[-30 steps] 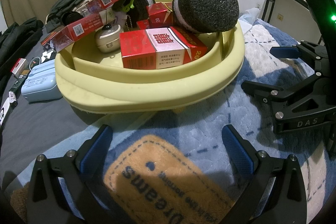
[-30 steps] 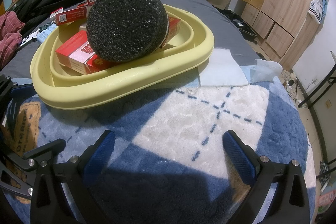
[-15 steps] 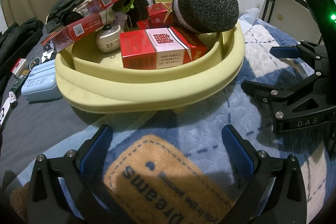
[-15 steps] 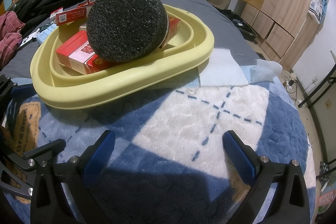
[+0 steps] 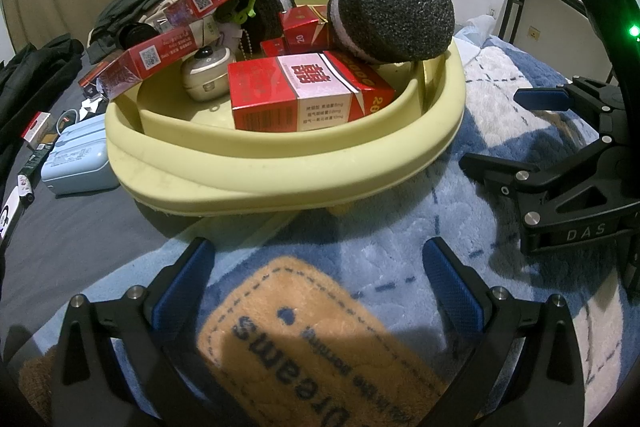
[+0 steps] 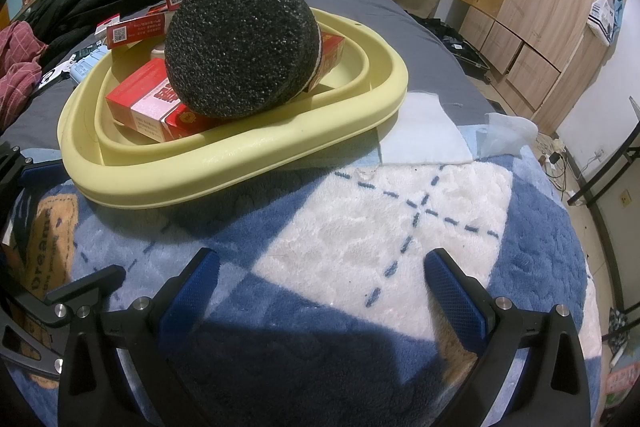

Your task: Organize rigid objects

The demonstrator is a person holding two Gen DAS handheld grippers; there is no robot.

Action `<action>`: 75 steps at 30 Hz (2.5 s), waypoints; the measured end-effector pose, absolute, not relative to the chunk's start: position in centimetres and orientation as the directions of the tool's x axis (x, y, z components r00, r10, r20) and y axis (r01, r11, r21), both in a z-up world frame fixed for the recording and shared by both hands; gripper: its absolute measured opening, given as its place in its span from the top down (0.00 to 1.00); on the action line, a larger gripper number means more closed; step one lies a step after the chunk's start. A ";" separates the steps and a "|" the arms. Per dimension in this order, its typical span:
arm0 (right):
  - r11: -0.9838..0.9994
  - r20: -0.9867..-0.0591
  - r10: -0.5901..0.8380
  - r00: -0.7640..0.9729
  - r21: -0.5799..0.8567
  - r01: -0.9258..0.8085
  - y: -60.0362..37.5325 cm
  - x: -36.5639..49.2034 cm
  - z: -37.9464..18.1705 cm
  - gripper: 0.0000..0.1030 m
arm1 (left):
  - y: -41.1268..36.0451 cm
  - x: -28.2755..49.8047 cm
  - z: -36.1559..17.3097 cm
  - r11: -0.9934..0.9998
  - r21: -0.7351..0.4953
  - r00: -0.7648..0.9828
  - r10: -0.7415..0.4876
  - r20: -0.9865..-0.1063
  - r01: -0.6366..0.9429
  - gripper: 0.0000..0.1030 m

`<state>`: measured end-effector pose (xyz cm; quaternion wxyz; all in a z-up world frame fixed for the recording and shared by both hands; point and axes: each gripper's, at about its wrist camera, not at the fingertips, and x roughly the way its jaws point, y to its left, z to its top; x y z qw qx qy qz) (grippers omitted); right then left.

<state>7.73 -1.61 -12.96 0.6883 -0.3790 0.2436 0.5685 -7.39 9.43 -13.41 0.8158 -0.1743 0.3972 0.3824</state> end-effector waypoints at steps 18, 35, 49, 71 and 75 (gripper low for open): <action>0.066 -0.766 0.598 0.235 -0.245 -0.967 -1.6 7.8 -12.9 0.00 | 9.4 -7.3 -13.4 0.647 0.018 0.393 0.485 -0.781 -0.762 0.00; 0.066 -0.766 0.598 0.235 -0.245 -0.967 -1.6 7.7 -13.0 0.00 | 9.4 -7.4 -13.4 0.647 0.018 0.393 0.485 -0.781 -0.762 0.00; 0.065 -0.766 0.598 0.235 -0.245 -0.967 -1.6 7.8 -12.9 0.00 | 9.4 -7.4 -13.4 0.647 0.018 0.393 0.485 -0.781 -0.762 0.00; 0.065 -0.766 0.598 0.234 -0.245 -0.967 -1.6 7.8 -12.9 0.00 | 9.2 -7.5 -13.0 0.646 0.034 0.386 0.497 -0.777 -0.762 0.00; 0.065 -0.767 0.598 0.234 -0.244 -0.968 -1.6 7.8 -13.0 0.00 | 9.1 -7.4 -13.0 0.646 0.034 0.386 0.497 -0.777 -0.762 0.00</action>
